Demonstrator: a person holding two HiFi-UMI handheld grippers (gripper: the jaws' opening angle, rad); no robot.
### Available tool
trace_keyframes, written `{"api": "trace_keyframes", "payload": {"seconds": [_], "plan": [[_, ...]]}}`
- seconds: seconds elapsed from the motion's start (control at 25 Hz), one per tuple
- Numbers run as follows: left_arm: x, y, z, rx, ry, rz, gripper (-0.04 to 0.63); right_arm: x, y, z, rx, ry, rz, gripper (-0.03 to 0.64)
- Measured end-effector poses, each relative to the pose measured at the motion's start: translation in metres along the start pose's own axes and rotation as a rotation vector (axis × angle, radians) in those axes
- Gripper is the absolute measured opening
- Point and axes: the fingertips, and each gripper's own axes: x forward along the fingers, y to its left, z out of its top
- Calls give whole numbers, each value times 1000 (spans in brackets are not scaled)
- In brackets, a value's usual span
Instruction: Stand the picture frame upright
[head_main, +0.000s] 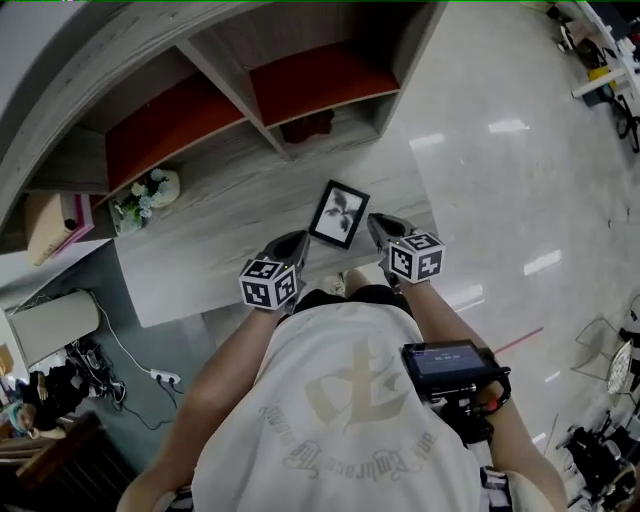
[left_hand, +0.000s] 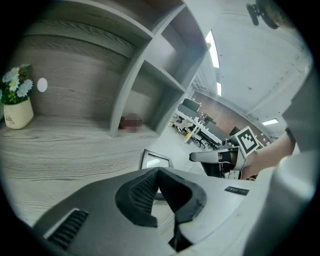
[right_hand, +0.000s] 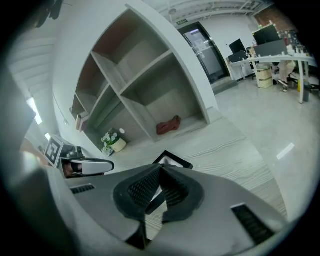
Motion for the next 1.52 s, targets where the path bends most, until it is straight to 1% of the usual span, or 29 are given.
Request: {"api": "trace_keyframes", "payload": {"seconds": [0.16, 0.36, 0.56, 0.76, 0.84, 0.92, 0.96, 1.04, 1.12, 1.2, 1.36, 1.52], "plan": [[17, 6, 1, 2, 22, 23, 3, 15, -4, 0, 5, 25, 10, 5], [30, 15, 0, -12, 53, 50, 3, 31, -8, -1, 7, 62, -11, 5], [44, 24, -4, -31, 73, 44, 3, 42, -11, -6, 24, 102, -26, 6], [56, 27, -7, -31, 93, 36, 5, 45, -16, -13, 77, 103, -48, 6], [62, 27, -9, -32, 115, 28, 72, 45, -20, -15, 93, 114, -66, 10], [68, 27, -10, -19, 140, 29, 118, 46, -21, -18, 89, 135, -85, 76], [72, 27, -10, -7, 152, 32, 132, 47, -22, -20, 86, 147, -93, 92], [81, 28, -10, 17, 173, 38, 152, 50, -23, -25, 89, 175, -104, 134], [89, 30, -9, 33, 189, 45, 155, 53, -26, -31, 91, 208, -122, 185], [96, 33, -7, 44, 202, 51, 196, 57, -31, -37, 86, 237, -150, 192], [114, 54, -14, 56, 255, 64, 196, 80, -43, -44, 104, 264, -189, 192], [125, 60, -23, 65, 299, 75, 196, 94, -44, -43, 43, 288, -199, 192]]}}
